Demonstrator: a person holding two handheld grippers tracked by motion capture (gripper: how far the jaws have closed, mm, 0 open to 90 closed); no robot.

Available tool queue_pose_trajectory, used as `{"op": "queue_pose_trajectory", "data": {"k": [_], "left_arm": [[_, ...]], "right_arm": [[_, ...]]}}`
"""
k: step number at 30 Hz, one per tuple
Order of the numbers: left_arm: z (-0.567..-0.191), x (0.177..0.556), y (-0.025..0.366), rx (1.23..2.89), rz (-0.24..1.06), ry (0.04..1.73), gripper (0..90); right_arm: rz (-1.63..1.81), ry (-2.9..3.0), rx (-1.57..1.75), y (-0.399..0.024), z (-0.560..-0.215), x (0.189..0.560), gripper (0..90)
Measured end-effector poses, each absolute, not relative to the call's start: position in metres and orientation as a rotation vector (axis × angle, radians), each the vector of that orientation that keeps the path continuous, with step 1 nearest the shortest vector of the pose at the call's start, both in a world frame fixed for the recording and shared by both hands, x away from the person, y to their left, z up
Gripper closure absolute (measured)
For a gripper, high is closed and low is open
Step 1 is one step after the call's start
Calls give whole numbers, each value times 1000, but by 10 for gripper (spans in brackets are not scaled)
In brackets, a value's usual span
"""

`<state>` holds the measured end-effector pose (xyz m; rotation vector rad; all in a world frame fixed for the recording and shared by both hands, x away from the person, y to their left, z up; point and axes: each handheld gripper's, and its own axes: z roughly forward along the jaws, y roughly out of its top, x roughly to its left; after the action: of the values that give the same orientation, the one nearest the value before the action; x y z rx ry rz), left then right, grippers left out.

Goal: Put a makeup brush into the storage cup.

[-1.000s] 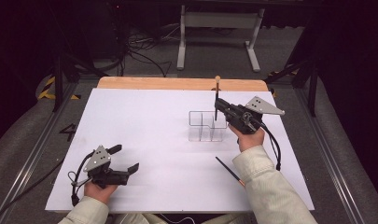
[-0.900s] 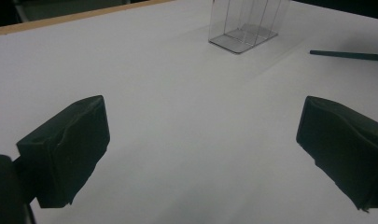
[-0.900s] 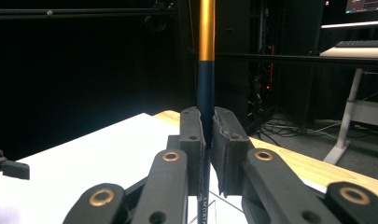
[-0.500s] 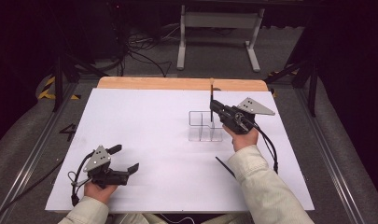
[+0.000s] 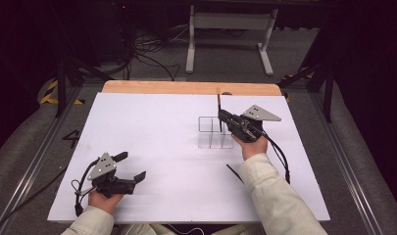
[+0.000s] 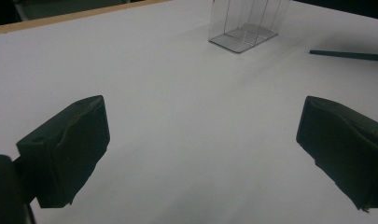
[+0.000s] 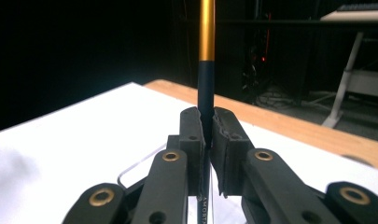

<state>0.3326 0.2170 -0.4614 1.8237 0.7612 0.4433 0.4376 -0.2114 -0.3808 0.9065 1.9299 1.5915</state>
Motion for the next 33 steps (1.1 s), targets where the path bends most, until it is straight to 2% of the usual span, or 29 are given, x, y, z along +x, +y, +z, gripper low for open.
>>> {"op": "queue_pose_trajectory", "data": {"k": [33], "left_arm": [[-461, 333, 217, 1829, 442, 756, 32]], "right_arm": [[1562, 2057, 1025, -212, -404, 446, 824]]}}
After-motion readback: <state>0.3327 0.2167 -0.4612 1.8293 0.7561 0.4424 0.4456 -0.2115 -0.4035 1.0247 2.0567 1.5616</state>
